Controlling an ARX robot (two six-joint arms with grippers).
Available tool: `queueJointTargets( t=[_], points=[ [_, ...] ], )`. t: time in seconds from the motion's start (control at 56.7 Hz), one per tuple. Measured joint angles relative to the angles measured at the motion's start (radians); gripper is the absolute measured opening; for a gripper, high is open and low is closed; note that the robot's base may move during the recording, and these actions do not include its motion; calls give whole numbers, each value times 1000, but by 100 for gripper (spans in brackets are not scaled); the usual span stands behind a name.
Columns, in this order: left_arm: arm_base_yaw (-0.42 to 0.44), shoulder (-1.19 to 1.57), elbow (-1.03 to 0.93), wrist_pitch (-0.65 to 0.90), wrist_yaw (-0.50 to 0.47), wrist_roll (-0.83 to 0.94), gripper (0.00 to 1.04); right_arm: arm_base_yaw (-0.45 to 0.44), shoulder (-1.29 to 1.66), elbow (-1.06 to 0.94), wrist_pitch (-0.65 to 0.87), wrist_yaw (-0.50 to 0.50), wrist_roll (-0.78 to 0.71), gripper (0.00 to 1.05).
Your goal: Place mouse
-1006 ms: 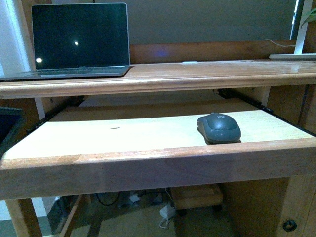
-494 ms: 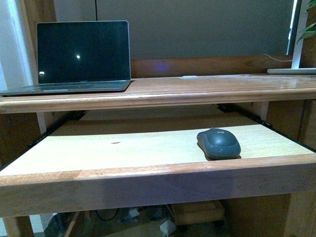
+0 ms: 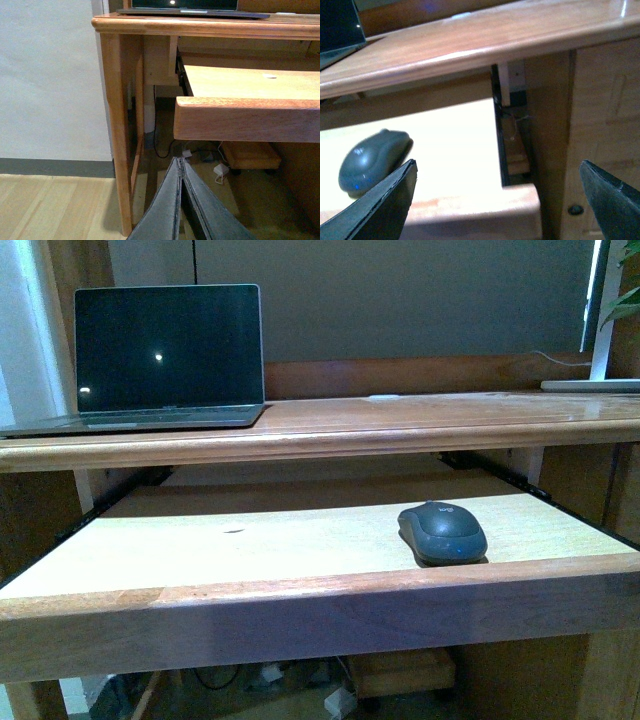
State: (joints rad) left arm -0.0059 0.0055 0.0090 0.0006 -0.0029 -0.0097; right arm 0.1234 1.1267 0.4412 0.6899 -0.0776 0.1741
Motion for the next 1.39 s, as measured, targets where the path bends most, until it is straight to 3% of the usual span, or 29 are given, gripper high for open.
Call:
queueJointTargets(
  t=[0.194, 0.406, 0.653, 1.023, 1.394],
  points=[
    [0, 0, 0, 0, 0, 0, 3, 143, 147, 182, -27, 118, -65, 97],
    [0, 0, 0, 0, 1, 0, 53, 369, 335, 369, -163, 277, -183, 97],
    [0, 0, 0, 0, 1, 1, 98, 407, 485, 545, -352, 368, -188, 97],
    [0, 0, 0, 0, 0, 2, 97, 391, 519, 620, -546, 418, -148, 97],
    [0, 0, 0, 0, 1, 1, 97, 401, 517, 635, -601, 414, -135, 97]
  ],
)
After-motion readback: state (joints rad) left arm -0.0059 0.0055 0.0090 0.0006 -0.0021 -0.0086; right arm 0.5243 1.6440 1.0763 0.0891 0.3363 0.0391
